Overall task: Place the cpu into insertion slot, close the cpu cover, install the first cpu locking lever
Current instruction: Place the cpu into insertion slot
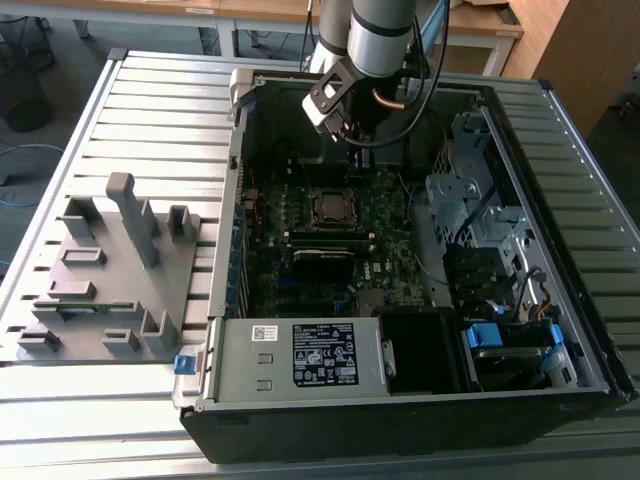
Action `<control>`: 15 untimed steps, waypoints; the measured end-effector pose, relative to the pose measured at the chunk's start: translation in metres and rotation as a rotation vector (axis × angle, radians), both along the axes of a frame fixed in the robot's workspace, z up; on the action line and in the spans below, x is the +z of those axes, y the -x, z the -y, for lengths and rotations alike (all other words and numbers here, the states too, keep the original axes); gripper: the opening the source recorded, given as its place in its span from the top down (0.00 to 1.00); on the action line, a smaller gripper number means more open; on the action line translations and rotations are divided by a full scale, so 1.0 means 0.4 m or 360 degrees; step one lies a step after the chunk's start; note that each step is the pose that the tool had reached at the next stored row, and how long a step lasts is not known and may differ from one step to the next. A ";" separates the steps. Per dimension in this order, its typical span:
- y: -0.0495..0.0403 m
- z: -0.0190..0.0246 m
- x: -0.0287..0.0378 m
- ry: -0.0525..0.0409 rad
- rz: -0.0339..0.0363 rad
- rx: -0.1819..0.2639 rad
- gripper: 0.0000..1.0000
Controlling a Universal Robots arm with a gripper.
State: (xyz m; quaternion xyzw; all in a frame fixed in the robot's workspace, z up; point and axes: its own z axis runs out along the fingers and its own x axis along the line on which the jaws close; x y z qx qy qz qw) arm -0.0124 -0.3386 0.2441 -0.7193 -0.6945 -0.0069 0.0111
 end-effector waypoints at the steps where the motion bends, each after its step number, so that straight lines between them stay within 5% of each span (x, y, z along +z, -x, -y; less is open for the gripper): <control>1: 0.000 0.000 0.000 0.0000 0.0000 0.0000 0.90; 15: 0.007 0.000 -0.003 0.0000 0.0000 0.0000 0.90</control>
